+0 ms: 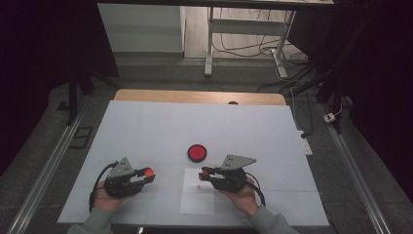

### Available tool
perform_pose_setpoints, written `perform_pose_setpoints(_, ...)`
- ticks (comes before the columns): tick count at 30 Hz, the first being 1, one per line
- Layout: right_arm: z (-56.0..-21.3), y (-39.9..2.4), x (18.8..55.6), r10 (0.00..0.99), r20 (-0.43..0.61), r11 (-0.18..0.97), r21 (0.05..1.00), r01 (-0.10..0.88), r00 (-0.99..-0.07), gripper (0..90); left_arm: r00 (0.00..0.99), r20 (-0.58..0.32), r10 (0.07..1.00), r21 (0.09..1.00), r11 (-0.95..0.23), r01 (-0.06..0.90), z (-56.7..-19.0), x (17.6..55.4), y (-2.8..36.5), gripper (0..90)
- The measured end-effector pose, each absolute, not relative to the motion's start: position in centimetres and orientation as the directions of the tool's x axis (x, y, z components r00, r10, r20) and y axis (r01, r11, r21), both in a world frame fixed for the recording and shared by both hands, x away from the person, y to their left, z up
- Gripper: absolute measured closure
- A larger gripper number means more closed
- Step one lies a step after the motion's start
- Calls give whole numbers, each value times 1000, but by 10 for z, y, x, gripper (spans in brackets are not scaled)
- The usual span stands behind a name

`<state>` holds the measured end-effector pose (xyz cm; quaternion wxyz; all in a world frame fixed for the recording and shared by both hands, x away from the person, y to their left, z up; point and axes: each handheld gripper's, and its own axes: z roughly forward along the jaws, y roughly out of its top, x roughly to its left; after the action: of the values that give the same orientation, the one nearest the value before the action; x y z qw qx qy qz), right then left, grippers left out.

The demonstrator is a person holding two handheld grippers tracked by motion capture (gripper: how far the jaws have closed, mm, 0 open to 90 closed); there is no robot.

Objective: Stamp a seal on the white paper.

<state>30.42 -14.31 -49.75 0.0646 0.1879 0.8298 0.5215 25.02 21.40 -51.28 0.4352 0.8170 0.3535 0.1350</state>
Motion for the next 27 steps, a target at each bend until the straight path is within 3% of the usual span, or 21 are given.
perform_pose_setpoints(27, -469, -182, 313, 443, 120, 248, 936, 250, -888, 717, 716, -87, 693, 802, -378, 463, -515, 251, 212, 650)
